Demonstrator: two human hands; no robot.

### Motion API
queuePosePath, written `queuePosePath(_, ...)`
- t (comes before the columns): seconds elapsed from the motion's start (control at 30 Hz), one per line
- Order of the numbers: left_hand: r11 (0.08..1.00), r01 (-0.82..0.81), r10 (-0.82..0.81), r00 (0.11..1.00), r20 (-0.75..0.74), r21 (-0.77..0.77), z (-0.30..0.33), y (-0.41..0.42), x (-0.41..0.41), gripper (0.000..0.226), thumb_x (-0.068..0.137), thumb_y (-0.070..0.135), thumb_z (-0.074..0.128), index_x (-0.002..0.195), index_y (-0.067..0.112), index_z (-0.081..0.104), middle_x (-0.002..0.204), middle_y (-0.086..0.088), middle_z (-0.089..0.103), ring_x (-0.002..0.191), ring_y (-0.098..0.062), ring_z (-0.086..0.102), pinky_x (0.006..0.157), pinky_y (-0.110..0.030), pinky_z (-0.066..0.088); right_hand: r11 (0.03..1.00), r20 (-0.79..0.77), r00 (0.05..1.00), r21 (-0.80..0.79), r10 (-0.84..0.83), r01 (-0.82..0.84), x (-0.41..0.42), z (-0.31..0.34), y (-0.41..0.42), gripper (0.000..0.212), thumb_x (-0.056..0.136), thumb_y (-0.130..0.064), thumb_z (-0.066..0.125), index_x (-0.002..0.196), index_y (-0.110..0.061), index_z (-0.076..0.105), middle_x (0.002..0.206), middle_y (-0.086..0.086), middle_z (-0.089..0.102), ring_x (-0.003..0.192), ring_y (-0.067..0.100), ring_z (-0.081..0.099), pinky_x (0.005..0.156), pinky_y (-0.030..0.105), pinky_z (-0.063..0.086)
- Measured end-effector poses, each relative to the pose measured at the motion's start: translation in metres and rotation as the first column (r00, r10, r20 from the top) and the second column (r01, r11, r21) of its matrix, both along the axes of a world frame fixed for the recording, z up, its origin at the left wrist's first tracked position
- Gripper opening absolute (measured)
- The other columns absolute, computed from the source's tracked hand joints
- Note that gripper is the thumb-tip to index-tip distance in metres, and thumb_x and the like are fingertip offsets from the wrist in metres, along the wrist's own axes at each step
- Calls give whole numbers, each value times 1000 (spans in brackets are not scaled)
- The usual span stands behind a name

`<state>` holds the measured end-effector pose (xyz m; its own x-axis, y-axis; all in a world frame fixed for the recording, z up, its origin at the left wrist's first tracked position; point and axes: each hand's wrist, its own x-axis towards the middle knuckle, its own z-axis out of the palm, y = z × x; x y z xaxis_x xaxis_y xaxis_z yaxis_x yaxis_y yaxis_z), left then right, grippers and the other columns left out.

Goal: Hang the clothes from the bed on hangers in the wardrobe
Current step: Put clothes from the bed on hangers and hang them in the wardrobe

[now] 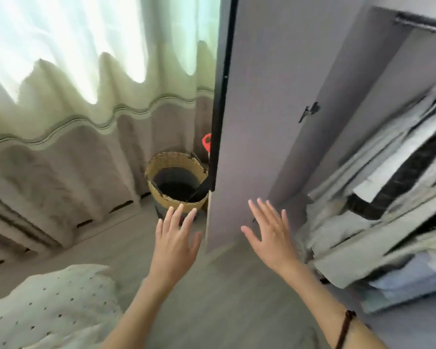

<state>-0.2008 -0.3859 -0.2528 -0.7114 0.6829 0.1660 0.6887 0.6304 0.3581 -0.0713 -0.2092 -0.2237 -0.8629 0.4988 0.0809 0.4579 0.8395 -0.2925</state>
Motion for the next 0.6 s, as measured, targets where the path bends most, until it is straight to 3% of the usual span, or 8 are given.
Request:
queuePosePath(0.07, 993, 119, -119, 993, -23, -10, 11, 49, 11, 55, 91, 45, 31, 138, 18, 42, 145, -13, 37, 137, -35, 27, 108, -52, 24, 995, -33, 994, 8, -103, 103, 23, 6, 35, 82, 76, -64, 7, 148, -26, 18, 155, 1, 18, 144, 17, 9, 115, 43, 0)
queuePosePath(0.17, 965, 261, -261, 964, -38, -17, 27, 122, 21, 52, 96, 43, 34, 145, 25, 27, 153, -8, 20, 143, -31, 9, 113, -46, 7, 975, -51, 975, 28, -217, 219, 52, 21, 81, 82, 76, -64, 4, 148, -27, 14, 156, 0, 14, 144, 16, 6, 116, 44, 1)
queuePosePath(0.33, 865, 500, -493, 864, -101, 55, 56, 230, 21, 51, 89, 39, 33, 131, 15, 49, 134, -17, 49, 126, -41, 42, 97, -55, 37, 915, -100, 919, 95, -382, 391, 78, 49, 153, 81, 78, -62, 3, 148, -24, 16, 155, 4, 20, 144, 19, 10, 115, 42, 1)
queuePosePath(0.43, 805, 590, -587, 807, -71, 54, 60, 285, 16, 46, 88, 36, 34, 127, 16, 46, 127, -19, 54, 119, -43, 50, 90, -56, 44, 871, -135, 876, 112, -464, 479, 81, 56, 195, 78, 81, -60, 8, 148, -21, 19, 153, 6, 24, 144, 20, 13, 115, 43, 3)
queuePosePath(0.6, 702, 712, -711, 702, -40, 33, 57, 365, -2, 50, 86, 37, 35, 122, 10, 59, 123, -19, 57, 116, -44, 52, 87, -56, 46, 794, -158, 800, 116, -579, 597, 78, 55, 243, 78, 81, -60, 7, 147, -22, 20, 153, 5, 23, 144, 20, 13, 115, 44, 5)
